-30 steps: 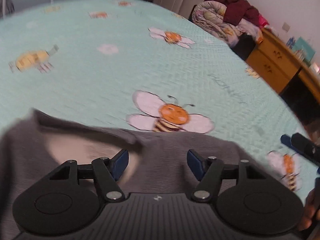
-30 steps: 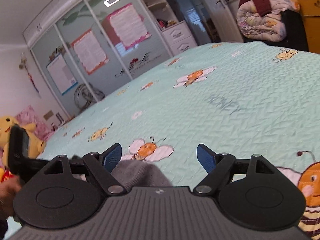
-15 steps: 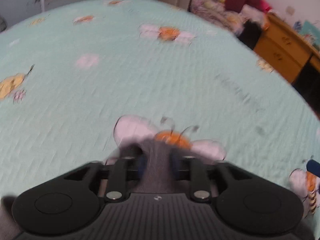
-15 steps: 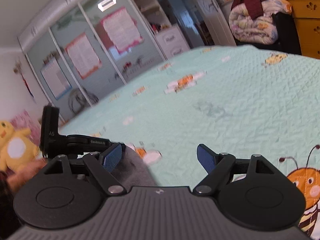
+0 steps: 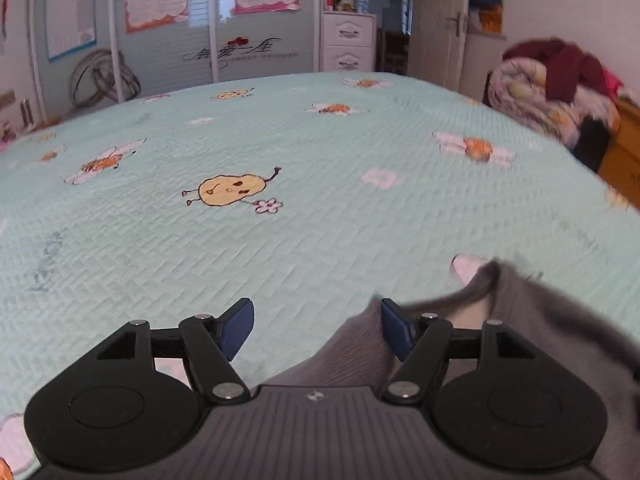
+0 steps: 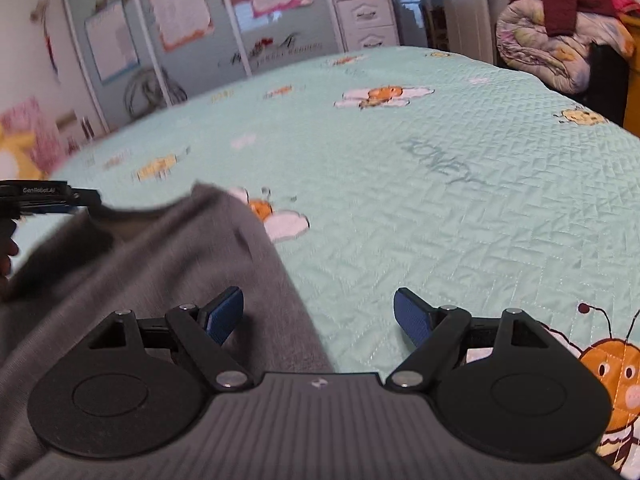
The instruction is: Fold clothes
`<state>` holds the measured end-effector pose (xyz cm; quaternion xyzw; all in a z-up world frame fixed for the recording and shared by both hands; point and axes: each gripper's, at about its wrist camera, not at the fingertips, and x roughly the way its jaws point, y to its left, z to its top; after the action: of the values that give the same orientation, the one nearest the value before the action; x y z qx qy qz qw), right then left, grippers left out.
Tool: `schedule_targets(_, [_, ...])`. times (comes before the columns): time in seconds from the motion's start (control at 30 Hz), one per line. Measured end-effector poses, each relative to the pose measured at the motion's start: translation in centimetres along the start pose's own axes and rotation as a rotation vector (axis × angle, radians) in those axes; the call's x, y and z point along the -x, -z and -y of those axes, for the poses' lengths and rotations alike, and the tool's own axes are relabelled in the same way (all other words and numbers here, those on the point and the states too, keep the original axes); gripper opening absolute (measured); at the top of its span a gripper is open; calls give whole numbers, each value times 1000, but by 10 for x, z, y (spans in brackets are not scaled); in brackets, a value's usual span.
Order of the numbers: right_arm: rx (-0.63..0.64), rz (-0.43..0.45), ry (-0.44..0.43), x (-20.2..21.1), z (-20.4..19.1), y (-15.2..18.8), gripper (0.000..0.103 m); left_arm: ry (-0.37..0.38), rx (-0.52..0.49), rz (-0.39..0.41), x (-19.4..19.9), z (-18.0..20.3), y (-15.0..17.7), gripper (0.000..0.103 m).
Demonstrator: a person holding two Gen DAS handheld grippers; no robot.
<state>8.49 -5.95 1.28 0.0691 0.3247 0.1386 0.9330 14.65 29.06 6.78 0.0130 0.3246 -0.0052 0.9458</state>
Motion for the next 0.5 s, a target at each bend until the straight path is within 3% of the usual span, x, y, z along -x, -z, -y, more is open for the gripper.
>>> schedule_targets(0.1, [61, -13, -6, -3, -8, 3, 79, 49, -58, -28, -12, 15, -1, 72])
schedule_targets(0.13, [79, -12, -13, -2, -11, 4, 66, 48, -82, -53, -20, 21, -1, 68])
schedule_targets(0.17, [93, -14, -20, -2, -13, 5, 40, 40, -106, -81, -29, 26, -1, 40])
schedule_targets(0.2, [104, -20, -24, -3, -15, 5, 21, 26, -120, -95, -35, 29, -1, 16])
schedule_targets(0.23, [114, -23, -22, -3, -16, 6, 4, 8, -129, -100, -40, 29, -2, 7])
schedule_targets(0.33, [146, -1, 3, -2, -23, 7, 4, -48, -145, -56, -46, 26, -13, 6])
schedule_targets(0.43, [121, 41, 8, 5, -23, 5, 4, -65, -121, -6, -51, 17, -25, 8])
schedule_targets(0.5, [110, 66, 6, 9, -23, 3, 4, -39, -98, -27, -61, 14, -24, 13])
